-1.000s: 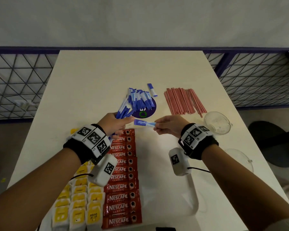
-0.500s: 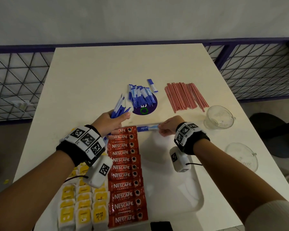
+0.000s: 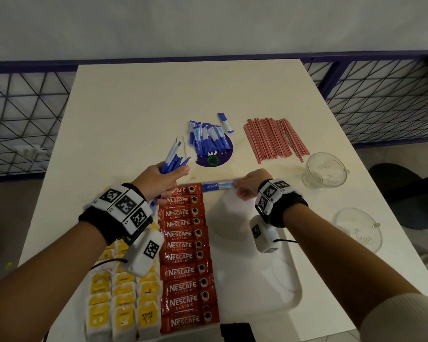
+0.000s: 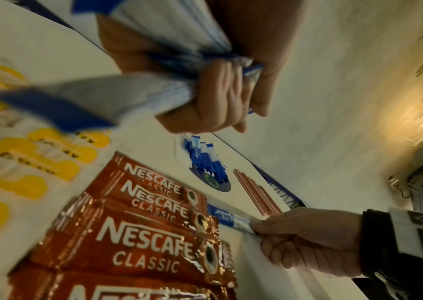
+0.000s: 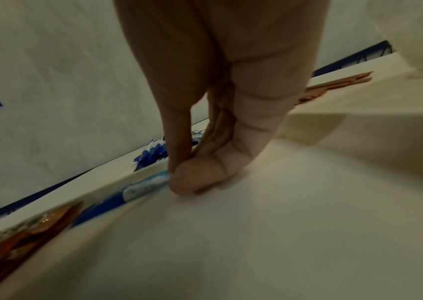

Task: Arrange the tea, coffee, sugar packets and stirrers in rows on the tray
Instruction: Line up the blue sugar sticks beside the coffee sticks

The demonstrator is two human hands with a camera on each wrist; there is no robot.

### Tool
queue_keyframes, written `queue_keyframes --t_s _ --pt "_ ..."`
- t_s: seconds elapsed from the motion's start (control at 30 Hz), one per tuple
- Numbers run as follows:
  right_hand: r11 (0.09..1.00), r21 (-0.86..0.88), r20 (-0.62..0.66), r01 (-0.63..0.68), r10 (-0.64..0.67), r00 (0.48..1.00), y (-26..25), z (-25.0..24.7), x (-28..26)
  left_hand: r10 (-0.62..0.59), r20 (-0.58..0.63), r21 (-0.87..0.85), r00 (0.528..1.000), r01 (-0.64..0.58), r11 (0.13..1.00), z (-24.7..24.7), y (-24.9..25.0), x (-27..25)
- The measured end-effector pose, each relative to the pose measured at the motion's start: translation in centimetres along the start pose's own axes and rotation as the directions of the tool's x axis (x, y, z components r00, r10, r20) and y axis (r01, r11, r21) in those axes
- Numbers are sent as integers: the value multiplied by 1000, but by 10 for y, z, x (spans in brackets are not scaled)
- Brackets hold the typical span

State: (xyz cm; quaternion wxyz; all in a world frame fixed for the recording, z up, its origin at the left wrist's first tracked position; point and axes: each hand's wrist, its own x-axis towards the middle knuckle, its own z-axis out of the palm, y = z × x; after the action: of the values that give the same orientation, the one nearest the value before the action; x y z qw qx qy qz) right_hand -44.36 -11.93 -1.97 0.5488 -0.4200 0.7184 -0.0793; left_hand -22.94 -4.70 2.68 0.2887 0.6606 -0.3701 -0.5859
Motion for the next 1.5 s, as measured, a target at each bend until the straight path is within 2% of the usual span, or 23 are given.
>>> queue_keyframes --t_s 0.17,0.27,0.37,0.47,0.53,0.6,0.7,0.9,1.1,1.2,1.33,1.5 --pt "997 -42 35 61 -59 998 3 -5 -3 -7 -12 -4 1000 7 1000 3 2 -2" --pt "975 -132 79 179 -170 982 -2 -8 -11 -18 7 -13 1000 18 1000 8 5 -5" --pt "950 8 209 313 -308 928 -15 -7 -28 -17 37 -5 999 18 1000 17 9 -8" --pt "928 190 343 321 -369 864 -28 -4 -44 -5 57 27 998 4 1000 29 13 -11" --pt "918 201 398 341 -395 828 -32 -1 -50 -5 77 44 997 1 999 36 16 -13" --pt "904 188 408 384 -427 807 -33 0 -52 -13 100 31 995 10 999 44 20 -15" --pt "885 190 362 425 -465 808 -32 -4 -51 -29 111 8 993 28 1000 51 23 -18" --pt "881 233 343 412 -471 813 -30 -21 -44 -25 77 44 997 21 999 60 26 -23" --pt "876 299 344 378 -468 814 -28 -32 -38 -27 -97 -71 995 20 997 68 19 -19" --pt "873 339 367 350 -465 806 -26 -36 -36 -32 -150 -135 988 11 991 73 16 -18" --pt "880 333 440 340 -464 769 -20 -31 -39 -43 -210 -195 977 1 981 85 13 -14" --pt "881 392 468 263 -437 768 -21 -30 -37 -46 -269 -182 962 -4 983 89 9 -17"
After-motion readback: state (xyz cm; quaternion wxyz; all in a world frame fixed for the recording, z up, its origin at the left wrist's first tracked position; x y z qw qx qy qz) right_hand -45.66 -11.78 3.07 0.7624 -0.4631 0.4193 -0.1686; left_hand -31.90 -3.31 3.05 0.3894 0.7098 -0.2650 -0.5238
